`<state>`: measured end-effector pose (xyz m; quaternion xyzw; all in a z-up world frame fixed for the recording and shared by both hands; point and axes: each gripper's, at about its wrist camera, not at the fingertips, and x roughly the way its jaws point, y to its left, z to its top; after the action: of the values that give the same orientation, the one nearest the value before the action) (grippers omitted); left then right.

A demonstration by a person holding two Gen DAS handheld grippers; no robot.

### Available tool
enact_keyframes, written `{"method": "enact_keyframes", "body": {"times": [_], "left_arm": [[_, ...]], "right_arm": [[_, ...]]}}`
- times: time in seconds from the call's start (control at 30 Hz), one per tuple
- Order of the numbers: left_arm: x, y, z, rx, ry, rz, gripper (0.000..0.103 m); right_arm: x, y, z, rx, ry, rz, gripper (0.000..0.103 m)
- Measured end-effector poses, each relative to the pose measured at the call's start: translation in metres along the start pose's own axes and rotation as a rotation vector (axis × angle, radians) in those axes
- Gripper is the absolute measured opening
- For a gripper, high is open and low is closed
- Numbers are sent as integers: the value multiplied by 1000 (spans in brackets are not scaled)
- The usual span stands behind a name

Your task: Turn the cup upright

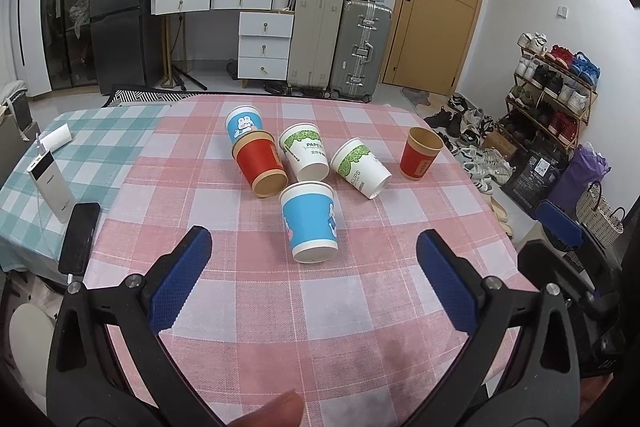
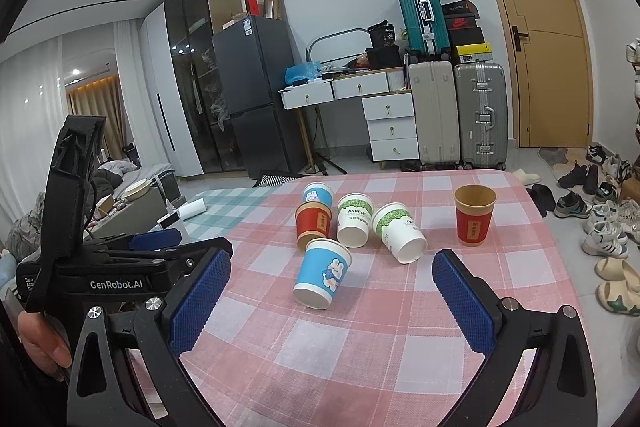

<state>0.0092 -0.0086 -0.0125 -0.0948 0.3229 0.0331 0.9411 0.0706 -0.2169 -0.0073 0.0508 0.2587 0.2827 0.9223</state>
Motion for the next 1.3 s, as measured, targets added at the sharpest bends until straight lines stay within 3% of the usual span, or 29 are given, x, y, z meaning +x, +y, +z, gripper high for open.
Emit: {"method": "enact_keyframes", "body": {"times": [1.3], "left_arm": [[5,-6,-7,4,9,7,102]], "right_arm": [[0,-5,-3,12,3,-10,103]]}}
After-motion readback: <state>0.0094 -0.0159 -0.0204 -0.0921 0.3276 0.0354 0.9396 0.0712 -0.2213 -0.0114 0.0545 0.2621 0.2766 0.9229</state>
